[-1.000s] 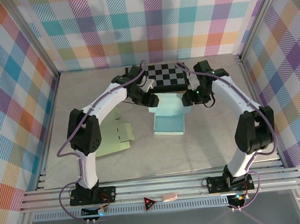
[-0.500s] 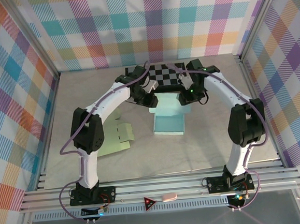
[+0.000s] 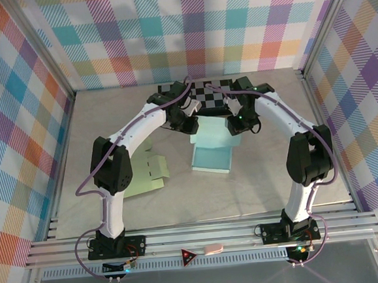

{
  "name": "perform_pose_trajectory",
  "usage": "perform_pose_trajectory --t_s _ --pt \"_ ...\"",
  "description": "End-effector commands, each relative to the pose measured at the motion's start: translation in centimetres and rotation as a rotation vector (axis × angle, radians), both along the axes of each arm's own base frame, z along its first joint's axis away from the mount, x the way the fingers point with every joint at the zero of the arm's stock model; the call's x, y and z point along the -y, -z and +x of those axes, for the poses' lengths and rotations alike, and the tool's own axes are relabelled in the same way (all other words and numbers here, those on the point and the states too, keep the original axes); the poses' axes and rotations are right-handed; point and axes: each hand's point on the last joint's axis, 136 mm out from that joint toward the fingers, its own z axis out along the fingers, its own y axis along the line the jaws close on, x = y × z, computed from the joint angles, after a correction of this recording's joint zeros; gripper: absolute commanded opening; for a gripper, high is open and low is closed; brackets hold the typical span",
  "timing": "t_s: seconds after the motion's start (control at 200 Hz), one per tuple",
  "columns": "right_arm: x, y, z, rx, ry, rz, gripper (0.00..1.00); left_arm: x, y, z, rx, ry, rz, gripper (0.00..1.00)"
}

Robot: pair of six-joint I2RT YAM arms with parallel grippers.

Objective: Fold the paper box

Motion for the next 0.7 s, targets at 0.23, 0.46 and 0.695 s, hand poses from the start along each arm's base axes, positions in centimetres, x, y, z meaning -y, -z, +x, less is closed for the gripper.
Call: perform_pose_trajectory --t_s 0.23,0.46,0.695 --pt "-0.6 -0.5 -0.7 -0.012 0.032 -0.003 0.19 -0.1 0.5 -0.5 -0.01 -0.035 0.046 0.04" --pt "-1.3 -0.4 0.3 0.001 0.045 -0.01 0.08 -0.4 0.2 -0.1 0.004 -0.068 0.052 0.03" --pt "-2.3 -1.7 2.1 0.06 0.158 -0.023 0.0 -1.1 -0.7 1.0 0.035 -0.195 0.054 0.0"
